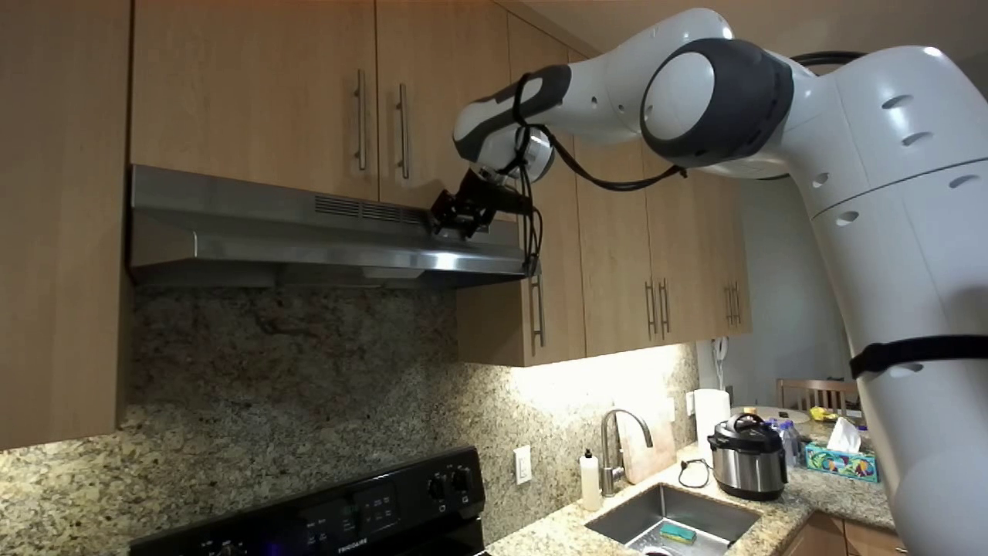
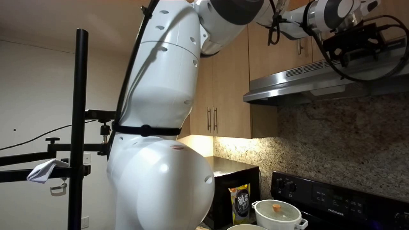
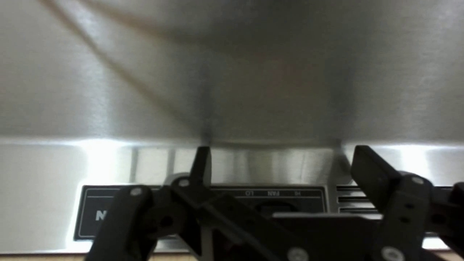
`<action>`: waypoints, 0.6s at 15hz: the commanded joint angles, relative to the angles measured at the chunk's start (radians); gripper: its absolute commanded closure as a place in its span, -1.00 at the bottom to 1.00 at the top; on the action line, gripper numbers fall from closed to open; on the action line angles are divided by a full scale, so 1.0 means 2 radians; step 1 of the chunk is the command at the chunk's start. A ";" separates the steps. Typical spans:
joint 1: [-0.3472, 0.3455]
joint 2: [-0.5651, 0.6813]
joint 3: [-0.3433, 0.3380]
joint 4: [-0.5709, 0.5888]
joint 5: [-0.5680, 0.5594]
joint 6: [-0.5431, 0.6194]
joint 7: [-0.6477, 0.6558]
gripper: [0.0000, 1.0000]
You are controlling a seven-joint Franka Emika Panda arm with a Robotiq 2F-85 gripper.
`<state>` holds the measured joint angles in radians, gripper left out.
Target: Turn on the light on top of the stove
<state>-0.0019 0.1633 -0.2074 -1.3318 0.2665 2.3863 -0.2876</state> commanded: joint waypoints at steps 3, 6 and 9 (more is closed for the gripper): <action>0.010 -0.021 -0.004 -0.025 -0.033 0.023 0.033 -1.00; 0.010 -0.025 -0.004 -0.026 -0.046 0.027 0.044 -1.00; 0.009 -0.024 -0.003 -0.023 -0.054 0.026 0.049 -1.00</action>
<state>0.0036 0.1472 -0.2092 -1.3321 0.1959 2.4119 -0.2242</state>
